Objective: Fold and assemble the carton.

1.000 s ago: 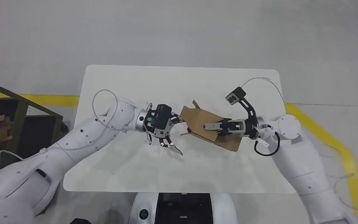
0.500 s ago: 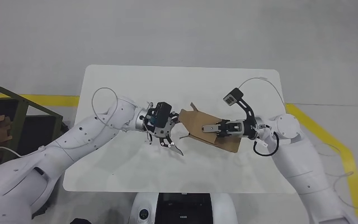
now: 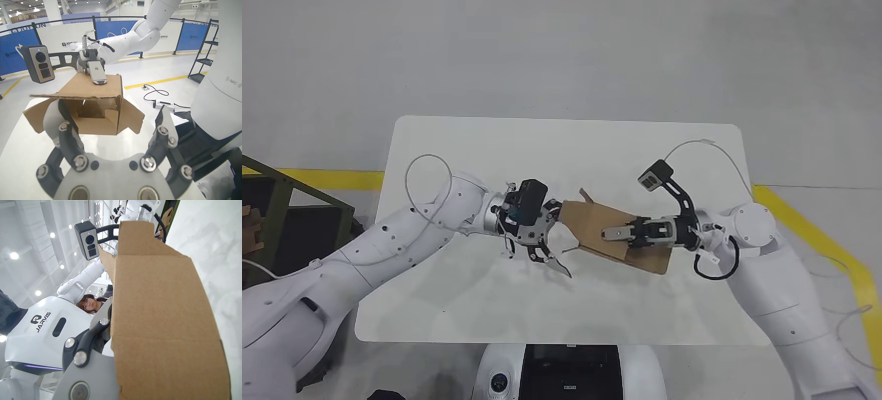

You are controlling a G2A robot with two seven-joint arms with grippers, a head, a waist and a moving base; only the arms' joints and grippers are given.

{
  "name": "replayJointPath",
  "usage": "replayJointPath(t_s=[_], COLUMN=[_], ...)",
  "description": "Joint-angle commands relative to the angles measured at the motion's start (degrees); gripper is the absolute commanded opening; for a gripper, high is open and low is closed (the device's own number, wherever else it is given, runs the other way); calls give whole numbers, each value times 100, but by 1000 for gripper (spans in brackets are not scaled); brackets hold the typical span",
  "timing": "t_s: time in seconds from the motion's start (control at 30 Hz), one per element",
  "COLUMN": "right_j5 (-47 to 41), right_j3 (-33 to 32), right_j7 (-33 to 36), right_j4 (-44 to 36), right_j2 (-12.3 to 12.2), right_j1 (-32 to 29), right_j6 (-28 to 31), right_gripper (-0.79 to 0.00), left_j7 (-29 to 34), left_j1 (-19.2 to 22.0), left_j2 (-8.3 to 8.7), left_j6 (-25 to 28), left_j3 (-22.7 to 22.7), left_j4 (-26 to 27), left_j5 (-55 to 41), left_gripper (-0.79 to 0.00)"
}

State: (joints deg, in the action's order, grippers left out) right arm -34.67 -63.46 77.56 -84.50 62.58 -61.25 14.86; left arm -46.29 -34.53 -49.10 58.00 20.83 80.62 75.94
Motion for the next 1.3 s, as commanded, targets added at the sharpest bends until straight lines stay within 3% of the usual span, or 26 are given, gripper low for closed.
replayJointPath(t_s=[0.0, 0.17, 0.63, 1.27], right_j5=[-8, -63, -209, -219], right_j3=[14, 20, 20, 10], right_j7=[22, 102, 358, 579], right_j4=[-10, -30, -49, -244], right_j2=[2, 0, -12, -45], right_j1=[5, 4, -6, -73], right_j6=[7, 29, 64, 110], right_gripper=[-785, -785, -785, -785], left_j7=[0, 0, 0, 0], left_j1=[16, 38, 43, 123], left_j2=[5, 28, 139, 221], left_j6=[0, 0, 0, 0], left_j3=[-25, -50, -91, -225], left_j4=[-6, -34, 38, 104], left_j5=[-27, -111, -262, -437], left_gripper=[-215, -283, -237, -329])
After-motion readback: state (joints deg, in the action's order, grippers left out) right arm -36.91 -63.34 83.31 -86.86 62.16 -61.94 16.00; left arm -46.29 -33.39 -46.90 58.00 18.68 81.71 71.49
